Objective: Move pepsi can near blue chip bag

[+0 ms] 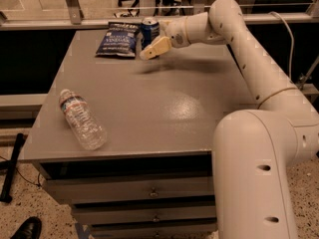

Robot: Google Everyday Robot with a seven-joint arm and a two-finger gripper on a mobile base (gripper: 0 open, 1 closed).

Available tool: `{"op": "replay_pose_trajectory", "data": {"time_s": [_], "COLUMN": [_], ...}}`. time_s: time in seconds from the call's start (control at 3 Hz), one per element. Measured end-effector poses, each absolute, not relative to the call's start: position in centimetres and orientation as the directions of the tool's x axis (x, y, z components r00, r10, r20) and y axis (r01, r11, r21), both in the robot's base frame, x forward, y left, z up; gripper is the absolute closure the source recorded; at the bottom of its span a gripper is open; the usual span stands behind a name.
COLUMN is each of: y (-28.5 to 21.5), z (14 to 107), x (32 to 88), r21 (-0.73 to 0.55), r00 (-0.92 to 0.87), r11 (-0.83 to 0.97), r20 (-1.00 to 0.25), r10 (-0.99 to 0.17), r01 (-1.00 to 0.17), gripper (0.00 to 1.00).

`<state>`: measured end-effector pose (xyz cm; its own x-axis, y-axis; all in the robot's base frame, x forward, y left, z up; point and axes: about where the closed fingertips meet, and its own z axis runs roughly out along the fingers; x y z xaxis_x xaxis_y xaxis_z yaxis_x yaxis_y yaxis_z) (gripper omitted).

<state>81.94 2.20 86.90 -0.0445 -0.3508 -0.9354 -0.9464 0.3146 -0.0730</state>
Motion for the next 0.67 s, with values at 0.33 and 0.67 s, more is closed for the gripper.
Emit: {"op": "replay_pose_trajectory", "data": {"time_s": [0.33,0.67], "y": [-1.6,-8.0], "z": [87.9,91.1], "x": [81.4,79.7], "r21": [-0.08,-0.145], "r00": [-0.063,-0.052], "r11": [0.374,0.486], "r20": [-0.933,-0.928], "r10": [-0.353,-0.369], "r01": [-0.924,-0.862], "gripper": [0.0,0.0]}}
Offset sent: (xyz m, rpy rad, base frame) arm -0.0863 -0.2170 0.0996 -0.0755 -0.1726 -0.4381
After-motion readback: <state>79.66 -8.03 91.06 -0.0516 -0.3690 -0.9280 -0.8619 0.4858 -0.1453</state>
